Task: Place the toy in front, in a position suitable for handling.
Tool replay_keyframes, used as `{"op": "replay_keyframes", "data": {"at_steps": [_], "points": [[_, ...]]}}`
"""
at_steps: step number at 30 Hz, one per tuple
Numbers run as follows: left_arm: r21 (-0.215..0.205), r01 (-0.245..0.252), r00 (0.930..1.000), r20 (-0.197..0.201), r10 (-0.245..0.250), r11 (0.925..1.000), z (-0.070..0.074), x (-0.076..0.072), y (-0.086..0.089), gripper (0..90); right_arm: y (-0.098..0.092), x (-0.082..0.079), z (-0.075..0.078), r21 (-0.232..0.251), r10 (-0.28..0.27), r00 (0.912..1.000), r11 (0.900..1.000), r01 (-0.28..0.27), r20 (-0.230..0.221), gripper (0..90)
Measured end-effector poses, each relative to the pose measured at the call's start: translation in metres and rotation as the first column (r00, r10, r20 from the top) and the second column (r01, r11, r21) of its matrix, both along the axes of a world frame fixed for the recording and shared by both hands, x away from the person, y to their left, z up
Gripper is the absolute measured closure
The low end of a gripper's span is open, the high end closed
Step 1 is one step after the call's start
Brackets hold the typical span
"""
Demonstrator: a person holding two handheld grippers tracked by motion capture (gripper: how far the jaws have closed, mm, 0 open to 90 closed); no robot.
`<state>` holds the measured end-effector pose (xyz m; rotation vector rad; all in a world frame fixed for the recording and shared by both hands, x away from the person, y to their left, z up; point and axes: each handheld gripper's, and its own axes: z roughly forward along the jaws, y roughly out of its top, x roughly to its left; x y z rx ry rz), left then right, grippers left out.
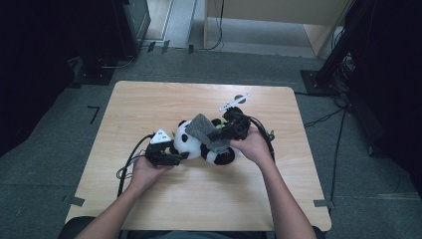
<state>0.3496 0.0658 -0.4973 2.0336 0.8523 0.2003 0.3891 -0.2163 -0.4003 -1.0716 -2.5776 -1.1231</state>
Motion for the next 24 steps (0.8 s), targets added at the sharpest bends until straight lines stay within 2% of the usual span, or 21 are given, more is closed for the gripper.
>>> {"op": "replay_keyframes", "data": {"at_steps": [1, 5, 13, 19, 22, 24], "points": [[-0.004, 0.004, 1.0000, -0.001, -0.004, 1.0000, 0.001, 0.001, 0.001, 26.1, -0.002, 0.001, -0.001, 0.016, -0.007, 1.0000, 1.000, 0.007, -0.005, 78.3], [-0.009, 0.011, 0.9999, 0.010, -0.011, 0.9999, 0.006, 0.003, 0.002, 26.1, -0.011, 0.007, -0.004, 0.025, -0.054, 0.9985, 0.998, 0.055, -0.004, 78.2], [-0.017, 0.079, 0.9968, 0.014, -0.078, 0.9968, 0.012, 0.018, 0.004, 24.2, -0.020, 0.020, -0.011, 0.081, -0.085, 0.9960, 0.993, 0.087, -0.029, 78.2], [-0.037, 0.118, 0.9926, 0.033, -0.116, 0.9924, 0.009, 0.032, 0.001, 16.9, -0.028, 0.031, -0.018, 0.137, -0.096, 0.9929, 0.985, 0.105, -0.070, 78.4], [-0.036, 0.120, 0.9911, 0.061, -0.118, 0.9921, 0.005, 0.038, -0.001, 14.0, -0.027, 0.032, -0.019, 0.137, -0.103, 0.9925, 0.984, 0.111, -0.066, 78.6], [-0.014, 0.114, 0.9891, 0.096, -0.112, 0.9934, 0.003, 0.040, -0.004, 17.0, -0.027, 0.031, -0.019, 0.134, -0.107, 0.9923, 0.984, 0.115, -0.061, 78.6]]}}
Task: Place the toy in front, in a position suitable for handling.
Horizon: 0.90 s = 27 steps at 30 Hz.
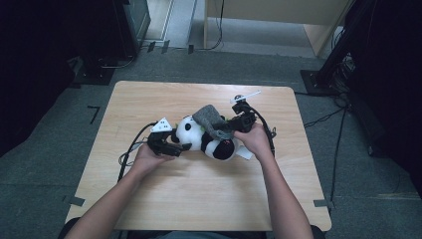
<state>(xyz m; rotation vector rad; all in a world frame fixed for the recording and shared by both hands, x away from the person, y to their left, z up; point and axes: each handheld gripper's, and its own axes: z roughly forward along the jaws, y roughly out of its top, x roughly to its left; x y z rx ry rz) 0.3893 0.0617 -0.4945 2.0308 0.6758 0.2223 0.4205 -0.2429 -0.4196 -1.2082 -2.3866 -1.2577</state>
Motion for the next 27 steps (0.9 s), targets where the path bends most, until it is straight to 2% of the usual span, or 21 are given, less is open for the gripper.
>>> {"op": "replay_keyframes", "data": {"at_steps": [3, 4, 6, 9, 12, 14, 16, 18, 19, 21, 23, 25, 27], "points": [[0.018, -0.027, 0.9996, 0.005, 0.027, 0.9995, 0.001, -0.002, -0.002, 34.1, 0.002, -0.002, 0.002, -0.021, -0.006, 0.9999, 1.000, 0.007, 0.013, 78.6], [0.016, -0.030, 0.9995, -0.007, 0.031, 0.9994, 0.001, -0.002, -0.002, 40.9, 0.003, -0.004, 0.004, -0.030, -0.008, 0.9997, 1.000, 0.009, 0.025, 78.6], [0.017, -0.040, 0.9991, -0.010, 0.040, 0.9991, 0.003, -0.005, -0.002, 47.9, 0.004, -0.008, 0.009, -0.038, -0.010, 0.9994, 0.999, 0.011, 0.033, 79.1], [0.010, -0.078, 0.9964, -0.030, 0.079, 0.9969, 0.006, -0.010, -0.004, 53.9, 0.003, -0.016, 0.024, -0.041, -0.023, 0.9972, 0.999, 0.026, 0.071, 79.4], [0.007, -0.137, 0.9880, -0.071, 0.137, 0.9906, 0.012, -0.015, -0.007, 56.1, 0.001, -0.031, 0.048, -0.003, -0.033, 0.9901, 0.999, 0.034, 0.136, 79.4], [0.022, -0.165, 0.9830, -0.077, 0.167, 0.9860, 0.018, -0.019, -0.009, 56.8, 0.004, -0.041, 0.058, -0.007, -0.028, 0.9866, 1.000, 0.030, 0.161, 79.4], [0.038, -0.207, 0.9757, -0.066, 0.209, 0.9776, 0.021, -0.025, -0.009, 56.8, 0.010, -0.052, 0.063, -0.026, -0.016, 0.9850, 0.999, 0.021, 0.172, 79.4], [0.035, -0.234, 0.9673, -0.091, 0.237, 0.9715, 0.022, -0.030, -0.009, 56.7, 0.017, -0.059, 0.058, -0.021, -0.012, 0.9868, 1.000, 0.015, 0.162, 79.3], [0.036, -0.239, 0.9663, -0.090, 0.241, 0.9703, 0.020, -0.033, -0.010, 56.5, 0.021, -0.063, 0.054, -0.013, -0.009, 0.9885, 1.000, 0.012, 0.151, 79.3], [0.038, -0.233, 0.9689, -0.077, 0.235, 0.9718, 0.019, -0.036, -0.010, 55.9, 0.032, -0.070, 0.042, -0.014, 0.001, 0.9909, 1.000, 0.001, 0.134, 79.3], [0.038, -0.232, 0.9697, -0.070, 0.234, 0.9720, 0.018, -0.037, -0.011, 55.3, 0.045, -0.073, 0.025, -0.080, -0.010, 0.9903, 0.997, 0.021, 0.139, 79.3], [0.048, -0.223, 0.9717, -0.067, 0.226, 0.9735, 0.017, -0.037, -0.010, 55.3, 0.051, -0.070, 0.004, -0.123, -0.027, 0.9931, 0.992, 0.041, 0.114, 79.6], [0.051, -0.214, 0.9741, -0.062, 0.217, 0.9754, 0.015, -0.037, -0.011, 55.6, 0.050, -0.069, -0.008, -0.146, -0.036, 0.9880, 0.988, 0.059, 0.150, 80.3]]}}
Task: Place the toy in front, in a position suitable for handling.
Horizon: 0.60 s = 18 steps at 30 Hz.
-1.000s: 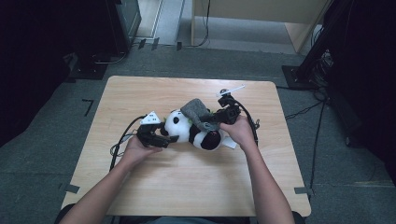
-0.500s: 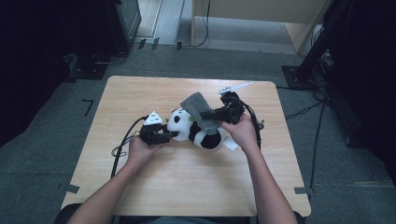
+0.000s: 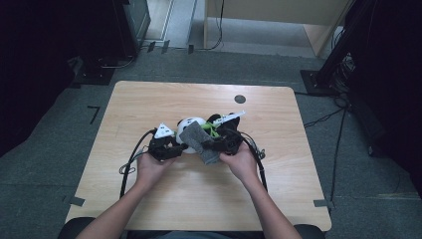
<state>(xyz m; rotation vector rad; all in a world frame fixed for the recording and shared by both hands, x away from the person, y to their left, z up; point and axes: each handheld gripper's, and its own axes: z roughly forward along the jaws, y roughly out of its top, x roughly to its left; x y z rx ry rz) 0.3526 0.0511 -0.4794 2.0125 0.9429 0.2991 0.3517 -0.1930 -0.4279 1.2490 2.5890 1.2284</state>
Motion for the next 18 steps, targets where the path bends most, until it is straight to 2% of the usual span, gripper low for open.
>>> {"op": "replay_keyframes", "data": {"at_steps": [1, 4, 7, 10, 13, 16, 18], "points": [[-0.004, 0.002, 1.0000, -0.004, -0.002, 1.0000, 0.000, 0.001, 0.000, 56.2, -0.002, 0.000, 0.000, -0.001, -0.012, 0.9998, 1.000, 0.013, 0.013, 80.4], [-0.006, 0.003, 1.0000, -0.009, -0.003, 1.0000, 0.000, 0.002, 0.001, 57.4, -0.006, -0.004, 0.006, -0.058, -0.034, 0.9969, 0.998, 0.038, 0.071, 80.4], [-0.004, 0.009, 0.9999, -0.011, -0.009, 1.0000, 0.000, 0.003, 0.002, 57.7, -0.015, -0.006, 0.010, -0.071, -0.046, 0.9948, 0.996, 0.052, 0.091, 80.3], [-0.006, 0.013, 0.9999, -0.008, -0.013, 0.9999, 0.000, 0.003, 0.002, 57.7, -0.033, -0.009, 0.013, -0.045, -0.092, 0.9913, 0.994, 0.097, 0.094, 80.4], [-0.001, 0.023, 0.9997, 0.000, -0.023, 0.9997, 0.000, 0.002, 0.001, 57.7, -0.049, -0.009, 0.013, -0.013, -0.108, 0.9922, 0.994, 0.109, 0.062, 80.5], [-0.003, 0.025, 0.9997, -0.004, -0.025, 0.9997, 0.000, 0.003, 0.001, 57.6, -0.056, -0.011, 0.013, -0.015, -0.122, 0.9894, 0.992, 0.124, 0.078, 80.6], [-0.010, 0.026, 0.9996, -0.007, -0.026, 0.9996, 0.000, 0.004, 0.002, 57.6, -0.063, -0.013, 0.016, 0.000, -0.145, 0.9860, 0.989, 0.146, 0.083, 80.6]]}}
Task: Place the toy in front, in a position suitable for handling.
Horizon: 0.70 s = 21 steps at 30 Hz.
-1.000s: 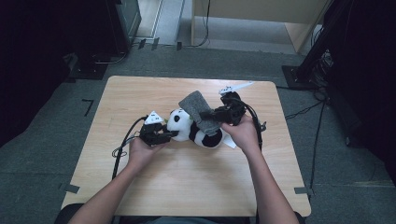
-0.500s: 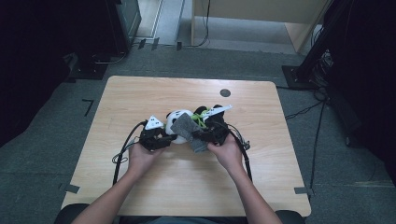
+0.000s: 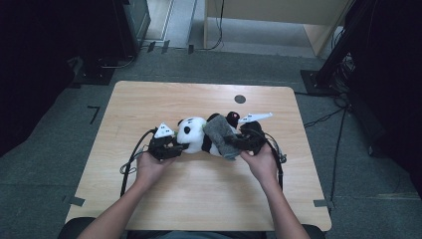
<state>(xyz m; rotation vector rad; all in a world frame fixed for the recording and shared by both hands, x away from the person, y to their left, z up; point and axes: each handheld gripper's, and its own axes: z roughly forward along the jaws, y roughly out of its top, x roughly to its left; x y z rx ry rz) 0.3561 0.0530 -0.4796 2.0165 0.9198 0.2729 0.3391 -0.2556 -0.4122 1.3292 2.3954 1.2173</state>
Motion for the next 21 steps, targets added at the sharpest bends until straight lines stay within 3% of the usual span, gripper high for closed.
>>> {"op": "replay_keyframes", "data": {"at_steps": [8, 12, 14, 15, 21], "points": [[-0.006, 0.010, 0.9999, 0.003, -0.010, 0.9999, -0.002, 0.001, 0.001, 57.0, -0.026, -0.001, 0.005, 0.036, -0.058, 0.9983, 0.998, 0.058, -0.004, 80.4], [0.015, 0.011, 0.9999, 0.006, -0.011, 0.9998, -0.003, 0.001, 0.002, 56.0, -0.043, 0.001, 0.008, 0.065, -0.118, 0.9930, 0.991, 0.118, -0.005, 80.5], [0.015, 0.015, 0.9999, 0.007, -0.016, 0.9998, -0.006, 0.001, 0.004, 55.2, -0.049, 0.002, 0.008, 0.000, -0.152, 0.9883, 0.988, 0.152, -0.005, 80.5], [0.014, 0.018, 0.9998, 0.008, -0.018, 0.9997, -0.006, 0.001, 0.005, 54.9, -0.053, 0.002, 0.007, -0.008, -0.152, 0.9884, 0.988, 0.152, -0.008, 80.5], [0.011, 0.015, 0.9999, 0.003, -0.016, 0.9998, -0.006, 0.002, 0.005, 54.5, -0.076, -0.001, 0.008, 0.012, -0.189, 0.9819, 0.982, 0.189, -0.009, 80.4]]}}
